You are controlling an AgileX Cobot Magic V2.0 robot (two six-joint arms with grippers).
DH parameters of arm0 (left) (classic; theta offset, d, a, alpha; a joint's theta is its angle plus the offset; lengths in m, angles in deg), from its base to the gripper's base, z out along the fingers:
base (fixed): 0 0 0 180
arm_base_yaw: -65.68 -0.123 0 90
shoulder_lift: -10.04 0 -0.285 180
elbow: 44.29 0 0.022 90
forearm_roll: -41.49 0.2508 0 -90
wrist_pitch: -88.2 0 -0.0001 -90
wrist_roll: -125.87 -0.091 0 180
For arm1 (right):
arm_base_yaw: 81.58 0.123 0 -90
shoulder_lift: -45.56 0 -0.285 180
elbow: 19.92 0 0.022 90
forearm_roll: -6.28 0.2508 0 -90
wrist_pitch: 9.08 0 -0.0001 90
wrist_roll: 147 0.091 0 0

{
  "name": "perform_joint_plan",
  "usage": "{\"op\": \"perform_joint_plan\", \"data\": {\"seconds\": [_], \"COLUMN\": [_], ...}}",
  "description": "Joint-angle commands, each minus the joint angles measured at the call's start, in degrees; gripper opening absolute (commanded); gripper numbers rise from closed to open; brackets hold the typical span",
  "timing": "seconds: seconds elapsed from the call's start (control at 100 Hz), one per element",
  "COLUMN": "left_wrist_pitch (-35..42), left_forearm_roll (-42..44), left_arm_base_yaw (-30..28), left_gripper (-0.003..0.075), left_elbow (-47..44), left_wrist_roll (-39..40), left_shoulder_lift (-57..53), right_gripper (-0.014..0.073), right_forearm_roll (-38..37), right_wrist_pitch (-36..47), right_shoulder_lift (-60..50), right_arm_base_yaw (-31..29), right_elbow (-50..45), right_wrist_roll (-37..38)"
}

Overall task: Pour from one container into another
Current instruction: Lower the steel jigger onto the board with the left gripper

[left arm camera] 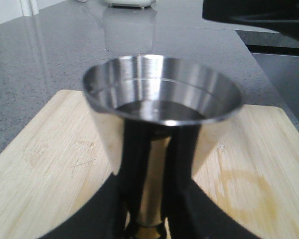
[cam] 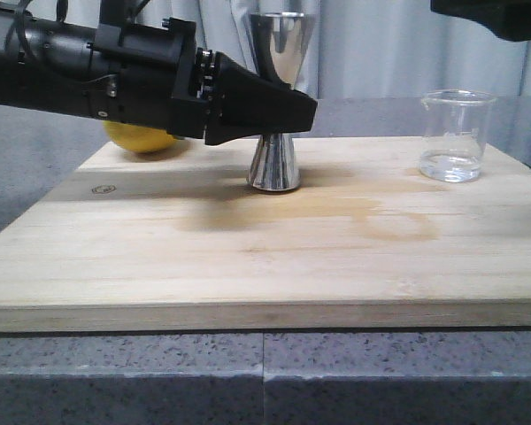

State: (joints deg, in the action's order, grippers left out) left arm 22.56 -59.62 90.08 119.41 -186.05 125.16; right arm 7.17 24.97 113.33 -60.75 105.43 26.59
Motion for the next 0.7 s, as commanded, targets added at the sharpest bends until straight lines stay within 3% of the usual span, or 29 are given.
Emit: {"op": "perform_joint_plan", "data": {"seconds": [0.0,0.26,0.48,0.69], "left_wrist_pitch": [-6.1,-6.1,-6.1,-6.2], "left_forearm_roll": [-4.9,-4.9,-4.9,-4.9], "left_arm_base_yaw": [-0.1,-0.1,-0.1,-0.1], "left_gripper": [0.0115,0.013,0.0277,0.0335], "left_elbow": [1.3,1.3,1.3,1.3], "left_wrist_roll": [-0.2,-0.2,-0.2,-0.2], "left_shoulder_lift": [-2.7,-2.7,-2.7,-2.7], "right_gripper": [0.0554,0.0554,0.0554,0.0554], "right_forearm_roll": [-0.9,-0.9,-1.5,-1.6], "right_wrist_pitch": [4.7,4.8,4.9,4.9], "right_shoulder_lift": [-1.2,-1.2,-1.2,-1.2], "right_arm_base_yaw": [-0.4,-0.4,-0.4,-0.4], "right_elbow": [1.4,1.5,1.5,1.5], "right_wrist_roll": [-0.6,-0.6,-0.6,-0.6]}}
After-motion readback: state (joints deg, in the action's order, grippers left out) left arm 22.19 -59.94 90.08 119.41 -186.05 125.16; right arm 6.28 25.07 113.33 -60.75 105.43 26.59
